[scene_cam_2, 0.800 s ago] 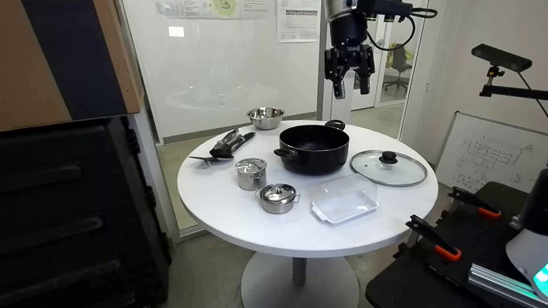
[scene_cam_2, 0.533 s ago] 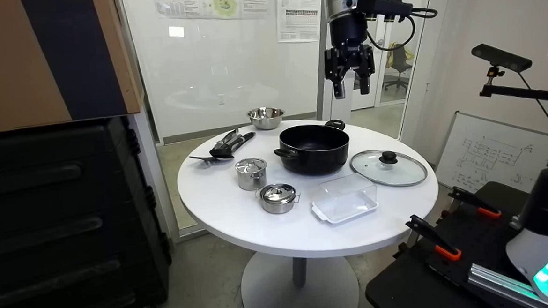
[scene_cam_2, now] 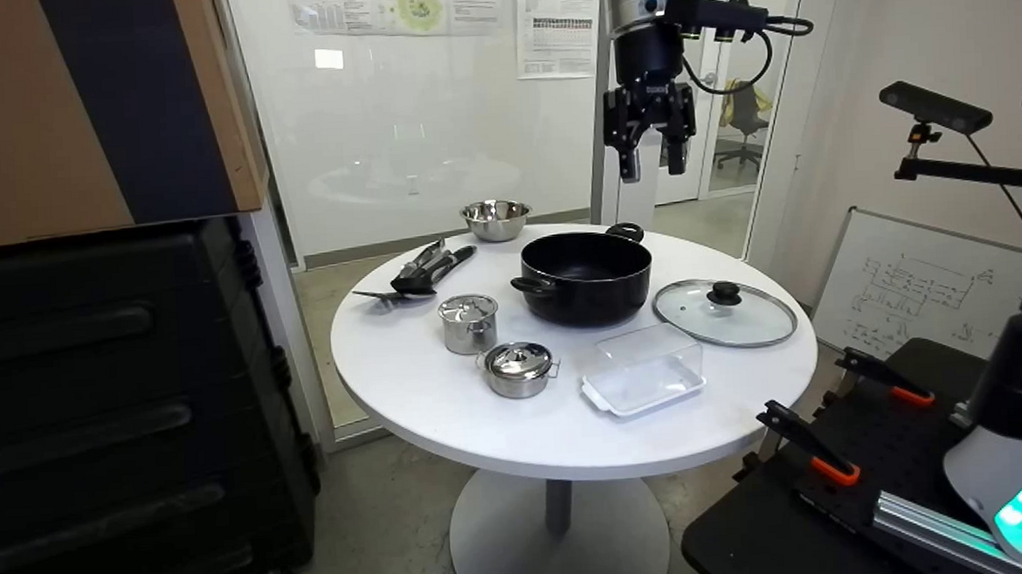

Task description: Place the lid on the pot

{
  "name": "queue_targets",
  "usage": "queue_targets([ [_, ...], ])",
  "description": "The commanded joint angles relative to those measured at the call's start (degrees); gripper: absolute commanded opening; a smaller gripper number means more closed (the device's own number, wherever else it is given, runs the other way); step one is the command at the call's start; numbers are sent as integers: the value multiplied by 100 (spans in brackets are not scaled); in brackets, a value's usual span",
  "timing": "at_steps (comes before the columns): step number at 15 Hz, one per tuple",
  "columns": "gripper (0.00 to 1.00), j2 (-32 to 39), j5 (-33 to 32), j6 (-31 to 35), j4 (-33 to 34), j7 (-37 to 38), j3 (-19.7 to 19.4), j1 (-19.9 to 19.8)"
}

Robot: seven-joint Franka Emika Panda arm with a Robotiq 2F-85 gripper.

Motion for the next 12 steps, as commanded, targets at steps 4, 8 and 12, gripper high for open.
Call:
queue_targets([
  [4, 100, 171, -273, 238, 92, -1583, -666, -401],
  [8, 100, 280, -527, 1183, -290, -1301, -1092, -906],
  [12, 100, 696, -498, 2705, -667, -691, -1343, -1259],
])
